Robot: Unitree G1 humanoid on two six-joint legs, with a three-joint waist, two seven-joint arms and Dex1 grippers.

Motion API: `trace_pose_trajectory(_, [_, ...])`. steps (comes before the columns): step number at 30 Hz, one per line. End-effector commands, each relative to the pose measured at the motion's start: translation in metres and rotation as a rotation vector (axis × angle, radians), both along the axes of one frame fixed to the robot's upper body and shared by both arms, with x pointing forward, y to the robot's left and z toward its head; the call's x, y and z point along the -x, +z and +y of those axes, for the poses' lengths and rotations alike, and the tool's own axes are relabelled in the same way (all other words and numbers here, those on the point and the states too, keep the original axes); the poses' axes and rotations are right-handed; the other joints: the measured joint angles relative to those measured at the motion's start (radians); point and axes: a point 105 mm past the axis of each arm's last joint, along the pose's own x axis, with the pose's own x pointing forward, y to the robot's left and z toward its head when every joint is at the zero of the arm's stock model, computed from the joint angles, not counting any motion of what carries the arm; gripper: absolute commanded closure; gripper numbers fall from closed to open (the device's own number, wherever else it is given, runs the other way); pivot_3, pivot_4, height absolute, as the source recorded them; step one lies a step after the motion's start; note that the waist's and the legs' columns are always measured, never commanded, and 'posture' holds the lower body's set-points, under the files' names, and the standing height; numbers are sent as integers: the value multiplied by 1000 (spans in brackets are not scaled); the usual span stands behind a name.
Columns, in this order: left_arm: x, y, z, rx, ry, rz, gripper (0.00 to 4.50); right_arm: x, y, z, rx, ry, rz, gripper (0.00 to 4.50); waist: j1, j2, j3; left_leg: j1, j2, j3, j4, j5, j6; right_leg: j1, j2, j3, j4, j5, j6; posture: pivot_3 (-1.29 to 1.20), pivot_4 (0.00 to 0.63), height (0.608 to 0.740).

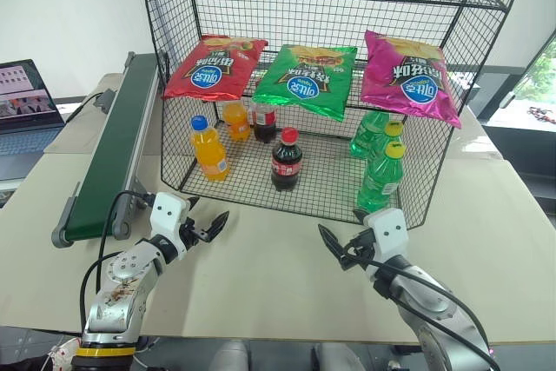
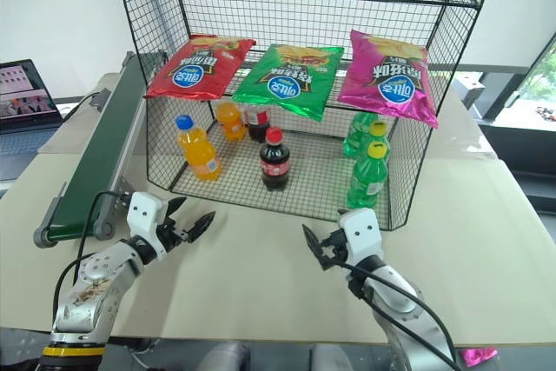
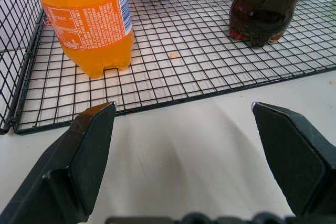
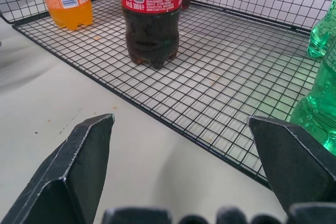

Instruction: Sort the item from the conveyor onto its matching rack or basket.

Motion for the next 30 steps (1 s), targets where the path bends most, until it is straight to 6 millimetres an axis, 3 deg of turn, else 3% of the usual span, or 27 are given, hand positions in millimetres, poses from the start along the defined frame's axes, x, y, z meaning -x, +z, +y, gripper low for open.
trace_pose_trajectory(1, [0, 6, 0, -24, 38, -47, 106, -2, 15, -4, 8, 12, -67, 0, 0, 0, 0, 0, 0, 0, 0, 0, 0, 0, 0, 0, 0, 0, 0, 0, 150, 738])
trace_pose_trajectory(18, [12, 10, 6, -36, 77, -40, 106, -6, 18, 2, -2, 46, -73, 0, 0, 0, 0, 0, 0, 0, 0, 0, 0, 0, 0, 0, 0, 0, 0, 0, 150, 738])
trace_pose_trajectory(30, [0, 12, -2, -36, 43, -49, 106, -8, 18, 2, -1, 35, -79, 0, 0, 0, 0, 0, 0, 0, 0, 0, 0, 0, 0, 0, 0, 0, 0, 0, 150, 738])
